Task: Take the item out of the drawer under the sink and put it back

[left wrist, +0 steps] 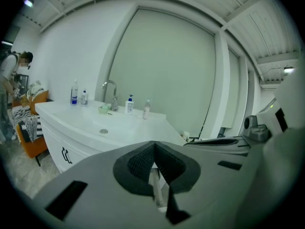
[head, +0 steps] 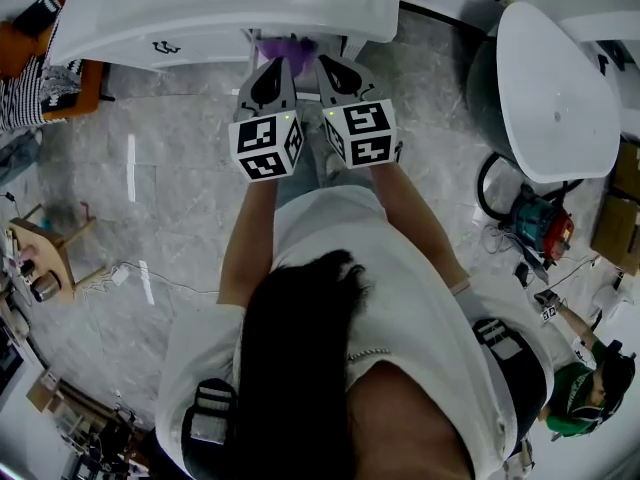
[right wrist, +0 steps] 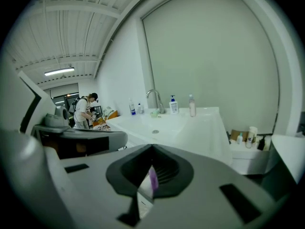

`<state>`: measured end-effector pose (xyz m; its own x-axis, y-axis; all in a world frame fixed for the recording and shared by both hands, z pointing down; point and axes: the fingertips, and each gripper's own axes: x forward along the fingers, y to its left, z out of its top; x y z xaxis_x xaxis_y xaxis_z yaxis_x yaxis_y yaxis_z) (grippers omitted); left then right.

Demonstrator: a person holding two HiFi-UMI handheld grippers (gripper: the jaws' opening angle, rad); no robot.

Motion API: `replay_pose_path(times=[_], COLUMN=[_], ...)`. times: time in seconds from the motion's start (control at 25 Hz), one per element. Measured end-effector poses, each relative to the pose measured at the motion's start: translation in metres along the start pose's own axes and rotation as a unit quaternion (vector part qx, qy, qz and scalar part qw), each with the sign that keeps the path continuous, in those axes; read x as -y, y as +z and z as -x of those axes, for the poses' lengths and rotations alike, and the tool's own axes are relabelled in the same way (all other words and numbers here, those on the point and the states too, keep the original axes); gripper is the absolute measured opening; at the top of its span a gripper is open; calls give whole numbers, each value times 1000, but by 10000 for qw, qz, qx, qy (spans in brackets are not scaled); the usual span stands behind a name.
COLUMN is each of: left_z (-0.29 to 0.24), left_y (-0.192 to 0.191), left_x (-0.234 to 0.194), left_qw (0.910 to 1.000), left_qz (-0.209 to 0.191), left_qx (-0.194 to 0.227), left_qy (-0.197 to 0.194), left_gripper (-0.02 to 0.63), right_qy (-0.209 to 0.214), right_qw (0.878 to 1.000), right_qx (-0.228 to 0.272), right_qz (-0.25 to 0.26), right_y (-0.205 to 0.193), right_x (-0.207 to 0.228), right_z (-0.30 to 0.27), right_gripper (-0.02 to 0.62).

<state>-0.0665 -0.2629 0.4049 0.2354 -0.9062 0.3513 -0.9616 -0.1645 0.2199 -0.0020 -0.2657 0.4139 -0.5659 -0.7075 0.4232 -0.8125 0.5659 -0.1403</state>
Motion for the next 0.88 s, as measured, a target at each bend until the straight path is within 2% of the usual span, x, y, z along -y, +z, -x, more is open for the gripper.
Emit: replay_pose_path(times=[0.28, 0.72, 0.8, 0.88], left_z=[-13, -33, -36, -39], left_y=[-14, -41, -45, -49], left_x=[-24, -60, -67, -74], left_qw=[9994, 9971, 9966, 9960], left_qz=[173, 432, 444, 464], left_qx=[-202, -507, -567, -615], left_qy=[234, 358, 408, 463], left_gripper=[3, 4, 4, 4], right_qy=[124, 284, 350, 474], right_qw=[9994, 9948, 9935, 9913], right_qx=[-289, -930, -1030, -1158], right_qz=[-159, -287, -331, -416], right_y=[-18, -57, -63, -70], right_x=[-1, -7, -7, -8], right_z=[-27, -77, -87, -99], right_gripper=[15, 20, 50, 121])
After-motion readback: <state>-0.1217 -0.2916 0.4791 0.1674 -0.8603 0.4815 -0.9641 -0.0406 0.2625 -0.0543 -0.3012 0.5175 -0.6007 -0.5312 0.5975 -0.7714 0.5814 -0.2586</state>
